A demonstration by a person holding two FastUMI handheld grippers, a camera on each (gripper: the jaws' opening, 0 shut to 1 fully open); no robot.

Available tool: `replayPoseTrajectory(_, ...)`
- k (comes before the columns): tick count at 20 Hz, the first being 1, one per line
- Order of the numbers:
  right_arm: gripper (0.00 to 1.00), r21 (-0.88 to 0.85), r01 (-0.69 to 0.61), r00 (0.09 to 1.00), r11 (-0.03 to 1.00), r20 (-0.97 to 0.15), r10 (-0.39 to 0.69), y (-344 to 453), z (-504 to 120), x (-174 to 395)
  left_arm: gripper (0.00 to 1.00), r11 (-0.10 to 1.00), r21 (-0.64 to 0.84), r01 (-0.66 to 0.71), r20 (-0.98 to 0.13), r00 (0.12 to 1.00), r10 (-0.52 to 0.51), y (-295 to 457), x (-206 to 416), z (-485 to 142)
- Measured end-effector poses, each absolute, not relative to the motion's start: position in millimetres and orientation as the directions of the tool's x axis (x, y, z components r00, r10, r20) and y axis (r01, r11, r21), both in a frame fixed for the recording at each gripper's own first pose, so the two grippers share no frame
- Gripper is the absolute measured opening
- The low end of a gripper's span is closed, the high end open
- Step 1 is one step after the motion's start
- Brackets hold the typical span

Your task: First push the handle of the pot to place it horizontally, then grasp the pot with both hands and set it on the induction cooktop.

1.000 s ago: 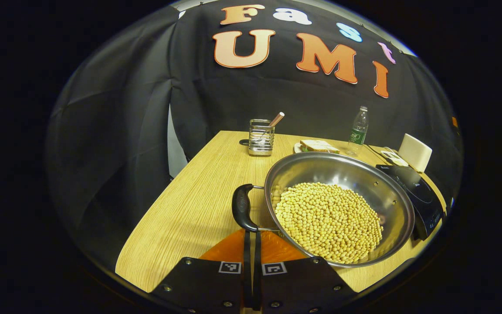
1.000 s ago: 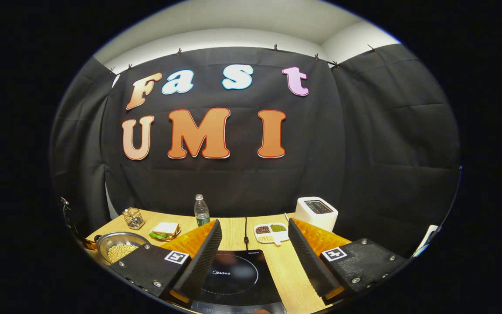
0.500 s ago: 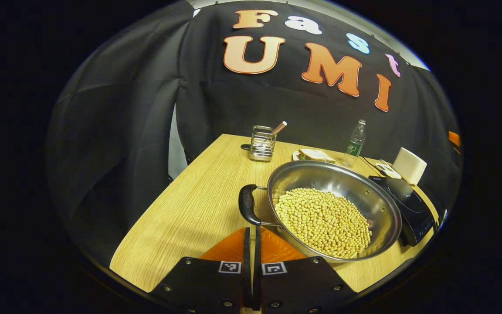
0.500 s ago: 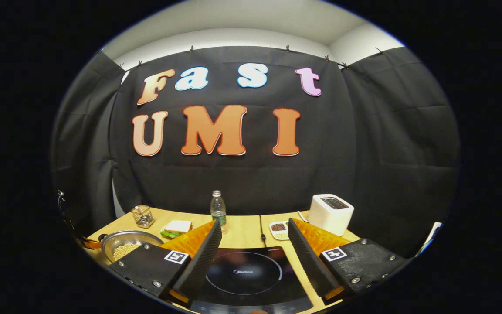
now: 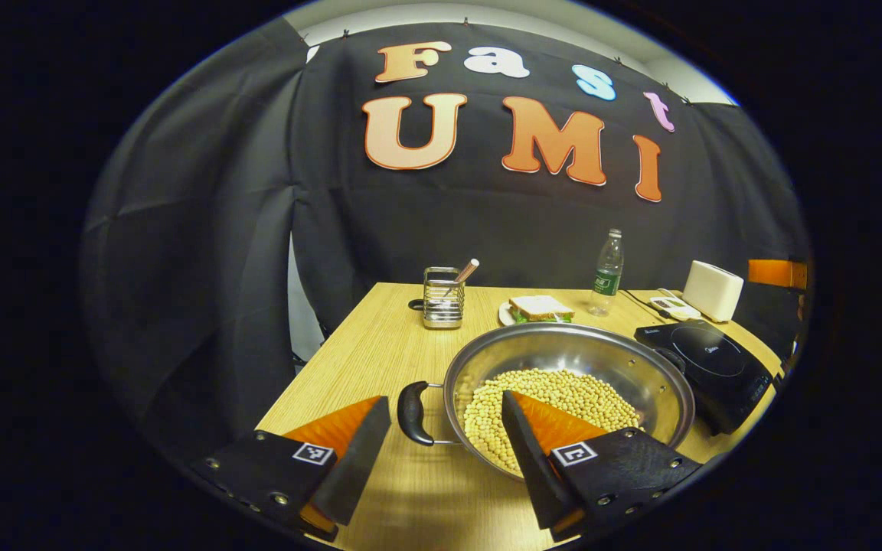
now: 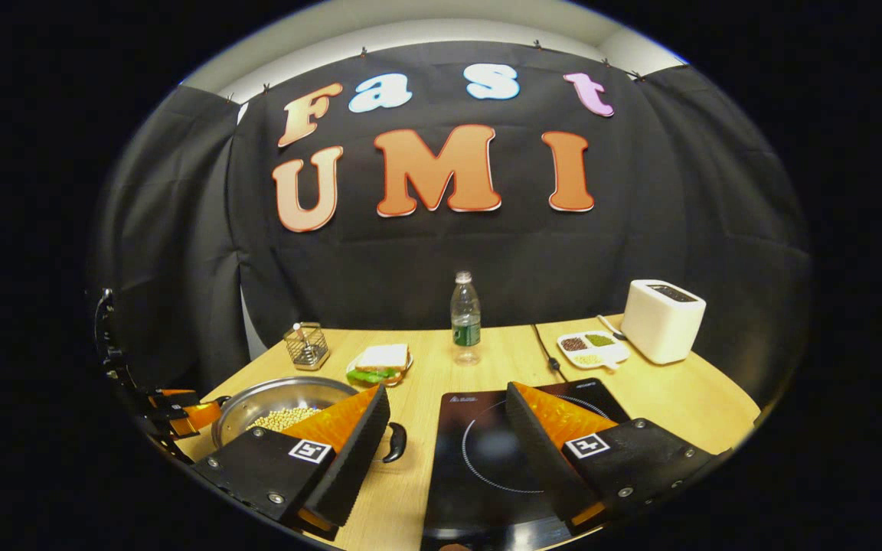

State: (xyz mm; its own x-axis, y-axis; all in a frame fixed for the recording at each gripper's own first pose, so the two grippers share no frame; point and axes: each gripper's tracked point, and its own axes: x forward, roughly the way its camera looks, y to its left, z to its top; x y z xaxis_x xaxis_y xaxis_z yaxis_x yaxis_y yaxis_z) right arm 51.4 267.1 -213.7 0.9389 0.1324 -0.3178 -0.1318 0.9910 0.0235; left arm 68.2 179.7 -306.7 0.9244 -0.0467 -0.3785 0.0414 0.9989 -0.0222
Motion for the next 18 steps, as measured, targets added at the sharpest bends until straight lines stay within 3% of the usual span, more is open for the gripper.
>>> replayPoseTrajectory(11, 0.95, 0.006, -0.177, 0.812, 0.984, -0.565, 0.149, 340.0, -341.4, 82.2, 0.85, 0.998, -0.068, 0.002, -0.43, 0.902, -0.031, 196.6, 95.2, -344.4)
replayPoseTrajectory(15, 0.87, 0.005, -0.174, 0.797, 0.985, -0.587, 0.144, 342.4, -355.0, 87.9, 0.84, 0.993, -0.12, 0.004, -0.459, 0.886, -0.059, 195.1, 96.6, -354.9)
replayPoseTrajectory(18, 0.74, 0.025, -0.165, 0.799, 0.986, -0.582, 0.149, 343.1, -353.8, 91.6, 0.86, 0.992, -0.128, 0.012, -0.464, 0.883, -0.07, 194.3, 99.3, -357.1)
